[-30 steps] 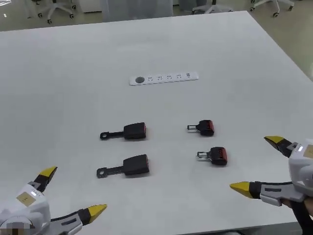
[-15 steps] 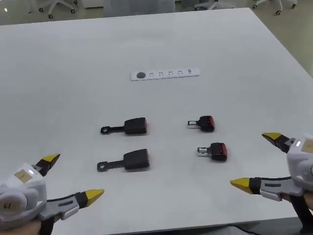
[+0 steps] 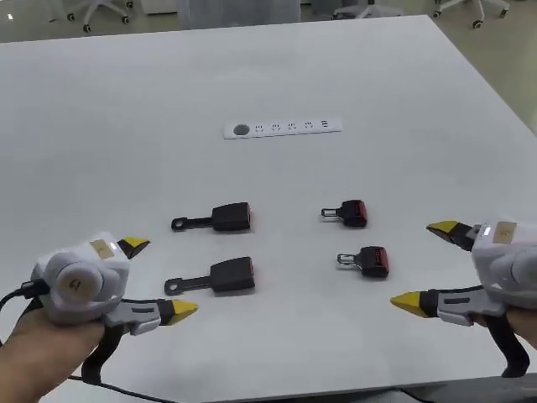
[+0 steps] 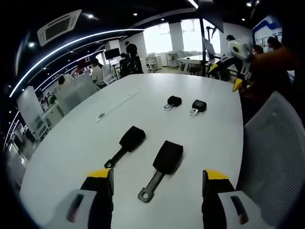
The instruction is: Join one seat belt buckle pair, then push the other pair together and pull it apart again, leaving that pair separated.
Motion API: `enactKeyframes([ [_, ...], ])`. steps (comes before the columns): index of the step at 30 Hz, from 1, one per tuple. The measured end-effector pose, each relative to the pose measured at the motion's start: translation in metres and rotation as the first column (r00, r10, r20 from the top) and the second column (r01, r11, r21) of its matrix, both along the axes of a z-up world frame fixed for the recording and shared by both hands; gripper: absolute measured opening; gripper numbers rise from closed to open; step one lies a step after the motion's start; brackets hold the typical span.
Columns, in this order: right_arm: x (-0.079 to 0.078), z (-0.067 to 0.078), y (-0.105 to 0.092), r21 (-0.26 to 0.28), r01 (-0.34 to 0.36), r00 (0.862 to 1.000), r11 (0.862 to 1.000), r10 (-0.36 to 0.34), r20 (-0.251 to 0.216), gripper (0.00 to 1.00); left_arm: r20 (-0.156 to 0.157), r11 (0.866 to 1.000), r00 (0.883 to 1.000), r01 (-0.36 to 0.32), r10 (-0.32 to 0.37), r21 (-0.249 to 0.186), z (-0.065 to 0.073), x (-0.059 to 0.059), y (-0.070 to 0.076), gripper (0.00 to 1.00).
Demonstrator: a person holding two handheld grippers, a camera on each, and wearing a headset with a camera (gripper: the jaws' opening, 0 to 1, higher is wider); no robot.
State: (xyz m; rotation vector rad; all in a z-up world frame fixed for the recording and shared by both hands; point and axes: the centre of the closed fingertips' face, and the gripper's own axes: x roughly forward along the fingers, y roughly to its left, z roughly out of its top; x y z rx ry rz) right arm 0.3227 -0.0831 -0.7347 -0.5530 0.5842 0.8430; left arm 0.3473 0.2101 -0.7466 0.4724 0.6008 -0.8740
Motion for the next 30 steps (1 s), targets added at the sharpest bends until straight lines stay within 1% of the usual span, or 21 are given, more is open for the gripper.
enactKeyframes([
  [1,0.002,0.000,0.000,-0.019,-0.016,1.000,1.000,0.016,0.009,0.73,-0.018,1.000,1.000,0.018,-0.018,0.015,-0.003,0.000,-0.004,0.77],
  [2,0.001,-0.001,0.002,-0.025,-0.029,1.000,0.999,0.029,0.003,0.71,-0.030,0.999,0.999,0.041,-0.040,0.033,-0.007,0.000,-0.004,0.75],
  [4,0.005,-0.005,0.001,-0.032,-0.041,0.999,0.999,0.041,-0.009,0.69,-0.040,0.996,0.997,0.073,-0.071,0.054,-0.012,0.006,-0.006,0.72],
  [5,0.007,-0.007,0.001,-0.039,-0.057,0.998,0.998,0.056,-0.016,0.68,-0.040,0.995,0.996,0.078,-0.076,0.054,-0.013,0.007,-0.008,0.72],
  [7,0.009,-0.011,0.002,-0.045,-0.070,0.997,0.996,0.069,-0.025,0.65,-0.054,0.992,0.993,0.105,-0.102,0.063,-0.017,0.009,-0.012,0.68],
  [8,0.012,-0.015,0.001,-0.054,-0.070,0.997,0.996,0.067,-0.041,0.64,-0.067,0.992,0.992,0.111,-0.106,0.064,-0.019,0.010,-0.014,0.66],
  [9,0.013,-0.017,0.001,-0.058,-0.069,0.996,0.996,0.066,-0.053,0.64,-0.072,0.991,0.991,0.115,-0.110,0.062,-0.020,0.011,-0.016,0.64],
  [11,0.016,-0.020,0.004,-0.071,-0.087,0.995,0.994,0.084,-0.048,0.64,-0.085,0.992,0.990,0.116,-0.111,0.055,-0.026,0.014,-0.020,0.63],
  [12,0.017,-0.024,0.005,-0.078,-0.099,0.994,0.992,0.095,-0.061,0.63,-0.089,0.991,0.989,0.119,-0.114,0.055,-0.029,0.014,-0.022,0.63],
  [15,0.021,-0.030,0.008,-0.085,-0.122,0.991,0.989,0.116,-0.070,0.61,-0.114,0.989,0.985,0.139,-0.131,0.060,-0.039,0.013,-0.029,0.62],
  [16,0.023,-0.032,0.008,-0.089,-0.125,0.990,0.988,0.119,-0.072,0.61,-0.120,0.987,0.983,0.145,-0.137,0.064,-0.042,0.013,-0.030,0.62],
  [18,0.025,-0.037,0.008,-0.103,-0.139,0.988,0.985,0.131,-0.084,0.59,-0.144,0.986,0.979,0.153,-0.141,0.072,-0.048,0.013,-0.032,0.60],
  [20,0.028,-0.042,0.007,-0.116,-0.155,0.985,0.981,0.145,-0.095,0.59,-0.144,0.984,0.978,0.162,-0.149,0.081,-0.051,0.015,-0.034,0.59],
  [23,0.033,-0.048,0.006,-0.123,-0.175,0.980,0.977,0.162,-0.114,0.55,-0.159,0.980,0.974,0.177,-0.161,0.094,-0.057,0.020,-0.036,0.59],
  [24,0.036,-0.052,0.006,-0.128,-0.180,0.979,0.975,0.164,-0.121,0.54,-0.174,0.977,0.971,0.186,-0.167,0.100,-0.060,0.022,-0.036,0.59],
  [25,0.038,-0.056,0.004,-0.137,-0.185,0.978,0.973,0.168,-0.128,0.54,-0.178,0.977,0.969,0.190,-0.170,0.102,-0.062,0.023,-0.037,0.59],
  [26,0.039,-0.059,0.003,-0.140,-0.190,0.975,0.972,0.170,-0.145,0.52,-0.196,0.975,0.965,0.198,-0.175,0.103,-0.065,0.023,-0.038,0.59],
  [27,0.040,-0.062,0.002,-0.143,-0.192,0.973,0.971,0.170,-0.154,0.51,-0.204,0.974,0.963,0.201,-0.177,0.104,-0.067,0.024,-0.038,0.58],
  [28,0.043,-0.066,0.002,-0.144,-0.200,0.972,0.969,0.178,-0.156,0.51,-0.213,0.971,0.960,0.210,-0.182,0.115,-0.070,0.024,-0.038,0.57],
  [30,0.046,-0.073,0.000,-0.149,-0.204,0.969,0.967,0.178,-0.174,0.48,-0.220,0.966,0.957,0.222,-0.190,0.133,-0.075,0.026,-0.039,0.57],
])
